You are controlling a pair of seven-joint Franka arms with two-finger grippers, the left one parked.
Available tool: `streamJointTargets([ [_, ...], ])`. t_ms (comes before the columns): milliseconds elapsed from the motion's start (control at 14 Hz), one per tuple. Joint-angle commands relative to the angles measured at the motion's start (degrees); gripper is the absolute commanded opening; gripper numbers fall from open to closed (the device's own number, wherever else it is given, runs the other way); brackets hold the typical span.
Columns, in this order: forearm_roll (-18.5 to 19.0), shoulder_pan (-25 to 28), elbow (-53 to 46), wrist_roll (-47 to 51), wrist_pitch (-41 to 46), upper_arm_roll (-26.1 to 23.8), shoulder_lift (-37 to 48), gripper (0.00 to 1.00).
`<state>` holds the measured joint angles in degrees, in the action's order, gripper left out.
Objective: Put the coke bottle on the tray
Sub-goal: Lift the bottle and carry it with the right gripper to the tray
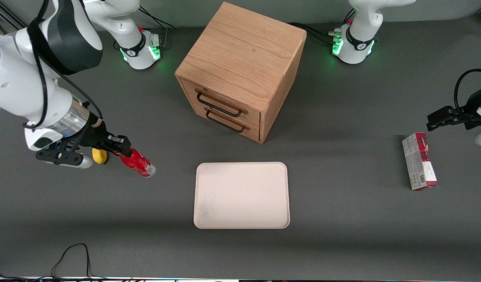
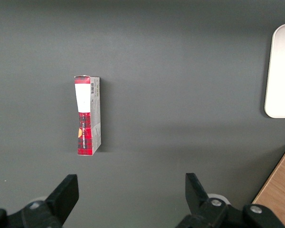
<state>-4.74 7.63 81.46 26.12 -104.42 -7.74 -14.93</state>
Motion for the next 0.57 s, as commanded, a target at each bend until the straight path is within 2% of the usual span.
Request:
streamJointTargets([
  [0, 1.48, 0.62, -14.54, 1.30, 3.26, -1.05, -10.97, 0.00],
  [143, 5.86, 1.15, -20.78, 2.78, 3.26, -4.63, -17.47, 0.00],
  [286, 8.24, 1.33, -27.90, 6.13, 1.78, -7.71, -25.46, 0.00],
  [357, 10.61, 1.33, -28.54, 6.14, -0.15, -9.90, -27.67, 0.00],
  [500, 17.63, 1.33, -28.37, 6.14, -3.06, -13.69, -31.54, 0.00],
])
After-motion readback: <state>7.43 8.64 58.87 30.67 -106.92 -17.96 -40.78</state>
